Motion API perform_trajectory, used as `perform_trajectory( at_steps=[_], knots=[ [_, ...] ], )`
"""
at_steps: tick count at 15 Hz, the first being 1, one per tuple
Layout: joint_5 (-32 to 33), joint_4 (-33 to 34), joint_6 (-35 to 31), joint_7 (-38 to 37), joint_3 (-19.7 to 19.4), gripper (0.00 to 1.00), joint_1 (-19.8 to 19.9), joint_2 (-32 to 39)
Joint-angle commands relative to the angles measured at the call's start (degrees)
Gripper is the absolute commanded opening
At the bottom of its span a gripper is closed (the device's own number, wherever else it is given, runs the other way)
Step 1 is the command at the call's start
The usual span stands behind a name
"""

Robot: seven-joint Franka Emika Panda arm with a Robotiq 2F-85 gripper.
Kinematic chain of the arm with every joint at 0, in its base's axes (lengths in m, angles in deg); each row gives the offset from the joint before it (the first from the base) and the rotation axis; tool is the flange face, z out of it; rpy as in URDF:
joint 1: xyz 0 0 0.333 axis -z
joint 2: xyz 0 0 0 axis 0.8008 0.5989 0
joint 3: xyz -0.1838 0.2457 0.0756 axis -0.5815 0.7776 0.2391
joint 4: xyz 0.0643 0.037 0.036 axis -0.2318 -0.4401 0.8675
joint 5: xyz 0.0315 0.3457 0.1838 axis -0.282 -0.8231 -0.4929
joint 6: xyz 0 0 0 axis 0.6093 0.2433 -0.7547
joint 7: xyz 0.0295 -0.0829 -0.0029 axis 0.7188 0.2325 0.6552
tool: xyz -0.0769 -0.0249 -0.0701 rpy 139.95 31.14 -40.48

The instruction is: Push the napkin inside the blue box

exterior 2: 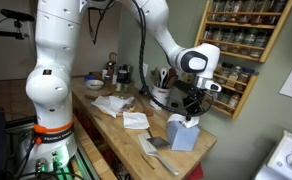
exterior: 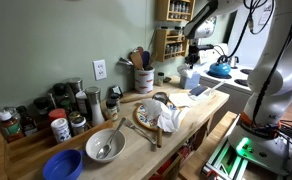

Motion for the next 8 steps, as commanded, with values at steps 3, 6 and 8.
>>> perform_trajectory(
  at_steps=[3, 6, 8],
  knots=[
    [-1.3, -2.3, -3.4, -3.3, -1.0, 0.03, 0.4, -2.1],
    [-2.8, -1.6, -3.8, -6.1, -0.9, 0.00, 0.1, -0.6],
    [-4.5, -1.5, -4.8, -8.3, -0.7, 0.00, 0.0, 0.1]
  ],
)
